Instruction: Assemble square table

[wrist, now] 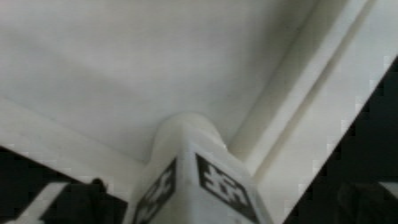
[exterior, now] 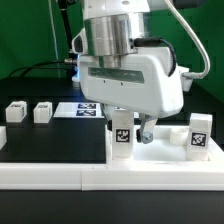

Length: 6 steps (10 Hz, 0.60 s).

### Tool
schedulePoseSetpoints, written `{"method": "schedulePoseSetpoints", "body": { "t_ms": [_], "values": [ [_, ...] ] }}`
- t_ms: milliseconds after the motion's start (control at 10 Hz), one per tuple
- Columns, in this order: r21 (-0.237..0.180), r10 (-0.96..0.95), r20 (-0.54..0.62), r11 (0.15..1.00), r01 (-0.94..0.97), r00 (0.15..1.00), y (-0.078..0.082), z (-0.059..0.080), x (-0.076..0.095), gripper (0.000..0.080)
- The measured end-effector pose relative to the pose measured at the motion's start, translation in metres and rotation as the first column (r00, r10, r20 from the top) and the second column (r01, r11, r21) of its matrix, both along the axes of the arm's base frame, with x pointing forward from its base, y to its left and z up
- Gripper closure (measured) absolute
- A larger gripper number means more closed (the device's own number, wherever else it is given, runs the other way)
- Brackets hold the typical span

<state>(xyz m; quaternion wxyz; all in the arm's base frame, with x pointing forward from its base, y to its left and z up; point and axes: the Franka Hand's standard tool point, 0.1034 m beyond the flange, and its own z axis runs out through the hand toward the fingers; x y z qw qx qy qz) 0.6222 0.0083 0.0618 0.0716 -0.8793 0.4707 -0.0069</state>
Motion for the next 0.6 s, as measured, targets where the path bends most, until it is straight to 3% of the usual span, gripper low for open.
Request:
{"method": "schedulePoseSetpoints", "body": {
  "t_ms": [200,400,600],
  "values": [
    [-0.046,0.331,0.024,0.943,-0.330,0.943,-0.0013,0.0037,0.0016,0.0150],
    [-0.084,0.629,0.048,0.777,-0.624,0.776,-0.0024,0.0074,0.0006,0.0150],
    [-0.082,0.628,0.047,0.777,-0.624,0.777,-0.0046,0.0059,-0.0010,0.0150]
  ]
}}
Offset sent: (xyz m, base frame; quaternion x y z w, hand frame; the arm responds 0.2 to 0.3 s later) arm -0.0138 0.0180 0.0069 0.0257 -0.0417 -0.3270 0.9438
